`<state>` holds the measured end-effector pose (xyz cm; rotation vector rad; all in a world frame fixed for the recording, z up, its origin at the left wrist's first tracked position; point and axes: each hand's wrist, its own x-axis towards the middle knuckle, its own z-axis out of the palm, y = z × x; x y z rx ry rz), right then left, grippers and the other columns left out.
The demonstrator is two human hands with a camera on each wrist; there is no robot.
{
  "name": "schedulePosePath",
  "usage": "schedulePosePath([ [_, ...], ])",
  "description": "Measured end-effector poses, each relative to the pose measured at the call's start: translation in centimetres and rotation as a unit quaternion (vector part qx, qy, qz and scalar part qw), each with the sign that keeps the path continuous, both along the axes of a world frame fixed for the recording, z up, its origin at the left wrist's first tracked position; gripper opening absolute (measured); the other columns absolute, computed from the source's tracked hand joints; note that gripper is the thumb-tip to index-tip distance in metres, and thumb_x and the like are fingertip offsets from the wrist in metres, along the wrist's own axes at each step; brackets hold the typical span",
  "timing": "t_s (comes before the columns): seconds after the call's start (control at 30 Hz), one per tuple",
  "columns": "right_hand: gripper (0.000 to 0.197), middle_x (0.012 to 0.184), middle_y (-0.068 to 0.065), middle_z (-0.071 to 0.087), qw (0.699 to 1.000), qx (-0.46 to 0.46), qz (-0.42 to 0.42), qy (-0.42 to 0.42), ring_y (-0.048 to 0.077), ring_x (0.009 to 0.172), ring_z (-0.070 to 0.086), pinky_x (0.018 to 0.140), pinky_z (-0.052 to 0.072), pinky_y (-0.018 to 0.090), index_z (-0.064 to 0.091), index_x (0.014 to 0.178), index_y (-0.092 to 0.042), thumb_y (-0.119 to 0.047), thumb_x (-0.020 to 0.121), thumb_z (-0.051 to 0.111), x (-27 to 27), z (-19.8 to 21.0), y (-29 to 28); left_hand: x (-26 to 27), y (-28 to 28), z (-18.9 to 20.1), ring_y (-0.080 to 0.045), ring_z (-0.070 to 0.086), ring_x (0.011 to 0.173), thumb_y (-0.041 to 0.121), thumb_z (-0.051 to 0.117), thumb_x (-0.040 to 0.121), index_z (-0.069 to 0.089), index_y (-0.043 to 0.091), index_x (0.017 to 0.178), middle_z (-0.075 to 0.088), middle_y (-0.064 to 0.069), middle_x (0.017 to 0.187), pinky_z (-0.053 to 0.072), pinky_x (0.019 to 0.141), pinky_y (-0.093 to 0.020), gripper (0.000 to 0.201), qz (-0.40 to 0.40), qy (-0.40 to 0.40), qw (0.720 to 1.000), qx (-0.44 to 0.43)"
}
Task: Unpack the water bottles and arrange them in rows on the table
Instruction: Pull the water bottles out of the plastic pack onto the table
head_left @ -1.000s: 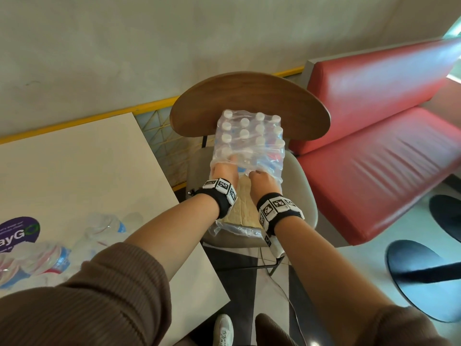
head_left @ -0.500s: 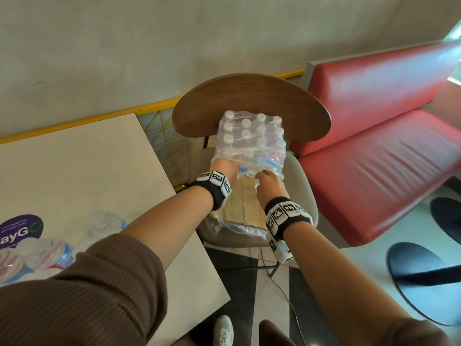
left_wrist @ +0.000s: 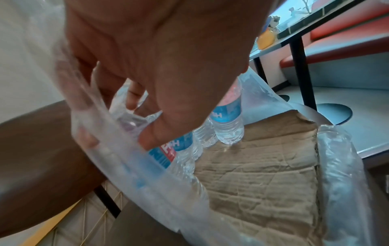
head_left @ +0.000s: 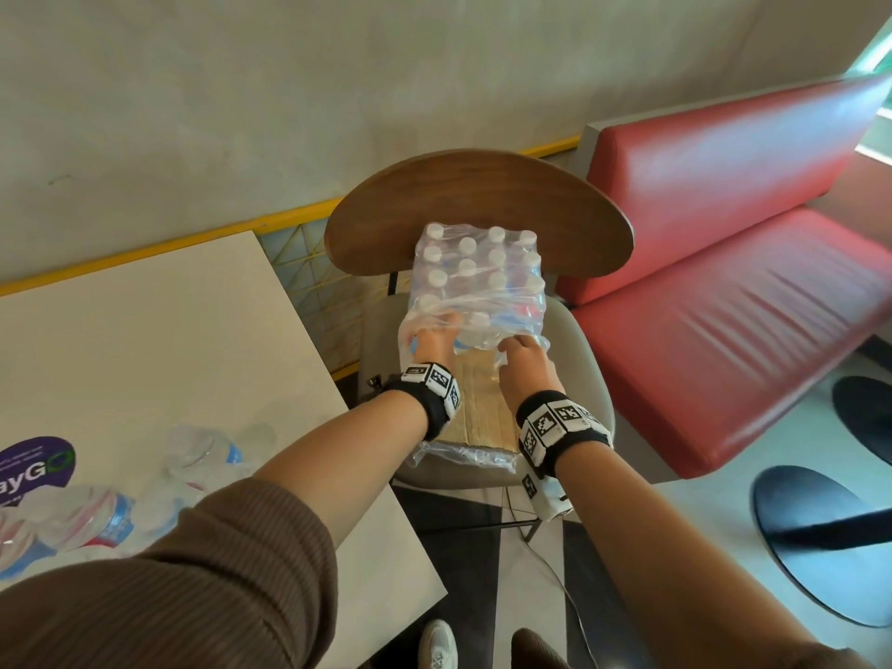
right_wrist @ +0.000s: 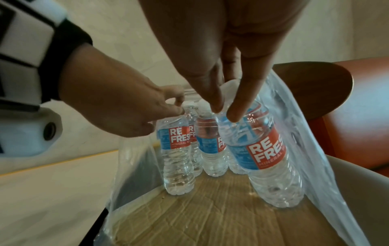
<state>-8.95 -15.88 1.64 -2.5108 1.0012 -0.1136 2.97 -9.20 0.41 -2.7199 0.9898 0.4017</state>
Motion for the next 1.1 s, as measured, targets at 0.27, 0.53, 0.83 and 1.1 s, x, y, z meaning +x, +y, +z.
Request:
schedulePosePath([
  [0.27, 0.036, 0.133, 0.006, 0.044, 1.0, 0.0, 0.022, 0.012, 0.029, 0.111, 0.056, 0.095, 0.045, 0.032, 0.055, 0.124, -0.009, 0.003, 0.092, 0.045, -0.4, -0.4, 0.1, -0.4, -1.2, 1.1, 0.009, 0.048, 0.055, -0.008, 0.035, 0.09, 0.059, 0.022, 0.107, 0.067, 0.009, 0.088, 0.017, 0.032, -0.024, 0.042, 0.066, 0.051, 0.993, -0.085],
  [0.53, 0.032, 0.135, 0.008, 0.041, 0.999, -0.001, 0.039, 0.033, 0.03, 0.111, 0.057, 0.097, 0.049, 0.039, 0.058, 0.122, -0.011, -0.002, 0.093, 0.046, 0.2, -0.9, 0.5, -0.7, -1.4, 1.0, -0.03, 0.054, 0.12, 0.007, 0.038, 0.098, 0.048, -0.002, 0.13, 0.056, -0.016, 0.13, 0.045, 0.094, -0.035, 0.034, -0.173, -0.083, 0.977, 0.095],
  [0.83, 0.035, 0.141, 0.009, 0.04, 0.999, 0.018, 0.03, 0.013, 0.029, 0.124, 0.048, 0.106, 0.039, 0.034, 0.056, 0.127, -0.009, -0.007, 0.093, 0.048, -1.0, -0.3, 0.7, -2.8, 2.2, 3.7, -0.032, 0.059, 0.111, 0.005, 0.038, 0.096, 0.052, 0.006, 0.126, 0.062, -0.011, 0.119, 0.044, 0.074, -0.036, 0.033, -0.268, -0.104, 0.958, -0.013],
  [1.1, 0.034, 0.122, 0.004, 0.047, 0.998, 0.01, 0.035, -0.047, 0.025, 0.109, 0.053, 0.1, 0.044, 0.031, 0.061, 0.12, -0.009, -0.02, 0.088, 0.059, -2.4, 1.1, 2.7, -4.6, 11.0, 3.0, -0.027, 0.054, 0.111, 0.037, 0.046, 0.096, 0.043, 0.014, 0.13, 0.063, -0.008, 0.113, 0.03, 0.108, -0.048, 0.041, -0.105, 0.07, 0.958, -0.256],
])
